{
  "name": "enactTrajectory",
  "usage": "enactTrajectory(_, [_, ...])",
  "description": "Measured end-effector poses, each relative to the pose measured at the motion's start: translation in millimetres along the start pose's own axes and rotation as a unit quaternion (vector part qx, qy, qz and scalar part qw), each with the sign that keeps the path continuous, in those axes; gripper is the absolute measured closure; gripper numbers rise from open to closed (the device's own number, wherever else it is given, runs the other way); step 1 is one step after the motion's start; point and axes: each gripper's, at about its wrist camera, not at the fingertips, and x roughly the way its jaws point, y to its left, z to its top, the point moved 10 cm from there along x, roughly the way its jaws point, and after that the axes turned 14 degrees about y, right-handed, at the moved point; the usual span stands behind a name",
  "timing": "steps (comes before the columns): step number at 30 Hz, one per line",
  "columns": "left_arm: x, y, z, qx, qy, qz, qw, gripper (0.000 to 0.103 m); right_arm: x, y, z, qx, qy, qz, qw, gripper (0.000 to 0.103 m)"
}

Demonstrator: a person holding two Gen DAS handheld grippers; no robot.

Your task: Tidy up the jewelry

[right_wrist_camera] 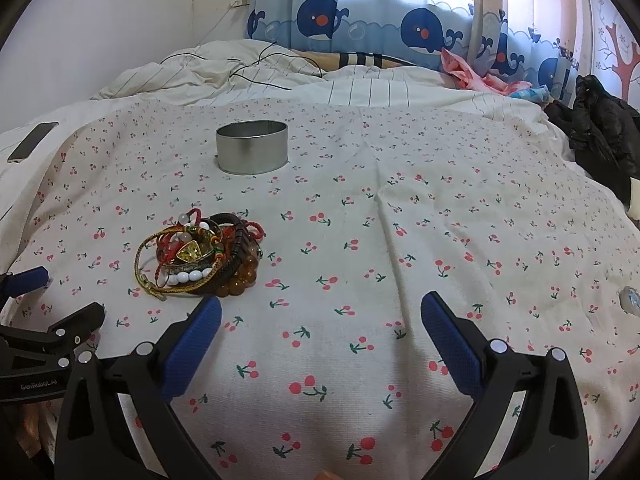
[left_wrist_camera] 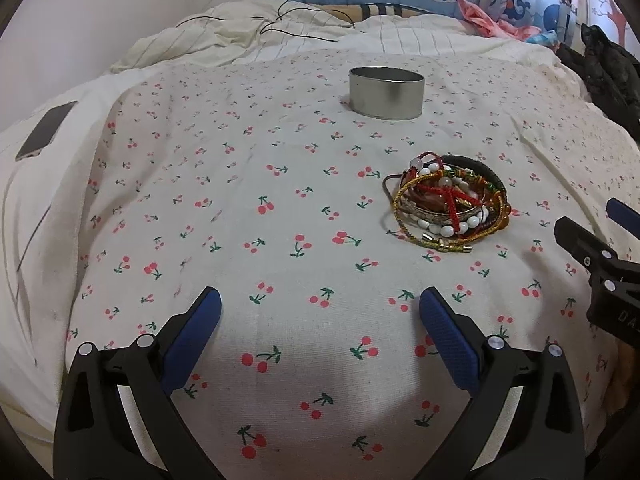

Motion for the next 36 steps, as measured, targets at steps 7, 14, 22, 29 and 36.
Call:
enactTrajectory(7, [-0.1, -3.4, -1.1, 0.01, -0.001, 0.002, 0.9999, 0.007, 0.4, -1.0, -1.8, 0.002, 0.0, 0.002, 1.0, 0.007])
enactTrajectory(14, [-1.0, -3.6, 0.4, 0.016, -0.005, 0.008, 0.9998, 0.007, 0.5, -1.2, -2.4, 0.001, 0.002, 0.003, 1.0, 0.007])
enactTrajectory(22, [-0.8, -3.3, 1.5, 0.019, -0.008, 0.01, 0.9997, 0.007, 3.7, 0.8, -3.5, -0.003, 0.008, 0.001, 1.0, 0.007])
enactTrajectory(29, [1.7, -2.8, 0.6, 0.017, -0.001, 0.007, 0.9998, 0.007, 4.4, 1.2, -4.1, -0.003, 0.009, 0.001, 1.0, 0.007])
enactTrajectory(36, [5.1, -3.5, 0.7, 0.008, 0.001, -0.014, 0.9999, 0.009, 5.9, 2.2, -6.0, -0.004, 0.011, 0.001, 1.0, 0.007])
